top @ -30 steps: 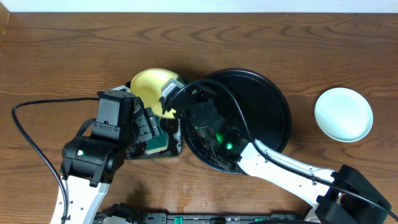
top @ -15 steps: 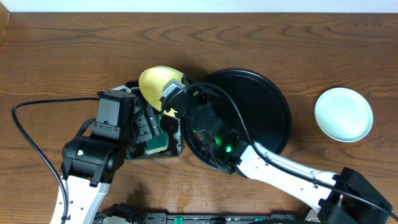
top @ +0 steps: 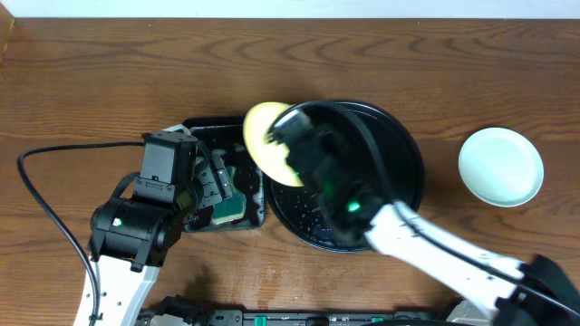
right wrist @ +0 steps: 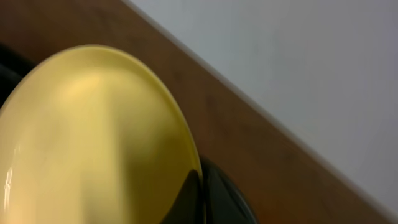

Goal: Clean dirty plates on tray and stack at the side
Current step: 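Lift the yellow plate with the right gripper and tilt it over the tray, then carry the yellow plate right and stack it on the pale green plates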

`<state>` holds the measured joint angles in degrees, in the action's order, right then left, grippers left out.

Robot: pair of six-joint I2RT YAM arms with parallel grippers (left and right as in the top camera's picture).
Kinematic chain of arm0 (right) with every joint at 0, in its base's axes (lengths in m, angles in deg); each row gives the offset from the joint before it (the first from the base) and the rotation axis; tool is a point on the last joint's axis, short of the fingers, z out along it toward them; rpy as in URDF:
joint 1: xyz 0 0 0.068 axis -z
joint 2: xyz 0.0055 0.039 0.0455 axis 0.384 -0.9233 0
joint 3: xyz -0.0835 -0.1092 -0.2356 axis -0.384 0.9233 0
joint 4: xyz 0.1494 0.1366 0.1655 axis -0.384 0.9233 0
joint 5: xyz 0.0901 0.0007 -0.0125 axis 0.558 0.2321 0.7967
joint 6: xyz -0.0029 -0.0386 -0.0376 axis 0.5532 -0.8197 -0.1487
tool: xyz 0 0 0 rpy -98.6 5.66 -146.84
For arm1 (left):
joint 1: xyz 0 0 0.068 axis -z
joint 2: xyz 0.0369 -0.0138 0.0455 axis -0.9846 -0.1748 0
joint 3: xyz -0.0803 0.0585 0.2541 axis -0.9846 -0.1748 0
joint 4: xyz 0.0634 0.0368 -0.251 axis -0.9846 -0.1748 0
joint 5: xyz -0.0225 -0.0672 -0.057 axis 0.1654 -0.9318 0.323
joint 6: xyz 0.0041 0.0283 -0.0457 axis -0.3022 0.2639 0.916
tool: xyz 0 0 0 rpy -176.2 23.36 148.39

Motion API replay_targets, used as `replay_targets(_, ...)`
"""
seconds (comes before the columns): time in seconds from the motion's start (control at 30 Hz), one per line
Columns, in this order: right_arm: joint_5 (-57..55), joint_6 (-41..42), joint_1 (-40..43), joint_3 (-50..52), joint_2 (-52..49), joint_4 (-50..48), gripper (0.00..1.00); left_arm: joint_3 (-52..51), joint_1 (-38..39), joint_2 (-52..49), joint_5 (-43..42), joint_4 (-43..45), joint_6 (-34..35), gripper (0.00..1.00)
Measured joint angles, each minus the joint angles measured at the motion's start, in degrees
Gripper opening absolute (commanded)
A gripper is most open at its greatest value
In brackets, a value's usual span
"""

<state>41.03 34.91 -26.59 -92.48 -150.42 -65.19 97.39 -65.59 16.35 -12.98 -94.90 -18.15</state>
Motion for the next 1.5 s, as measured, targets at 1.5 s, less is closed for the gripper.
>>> replay_targets(1.5, 33.7, 30.1, 53.2, -0.1, 11.9, 31.1, 0.01, 0.0, 0.0, -0.1, 0.0, 0.0, 0.0, 0.84)
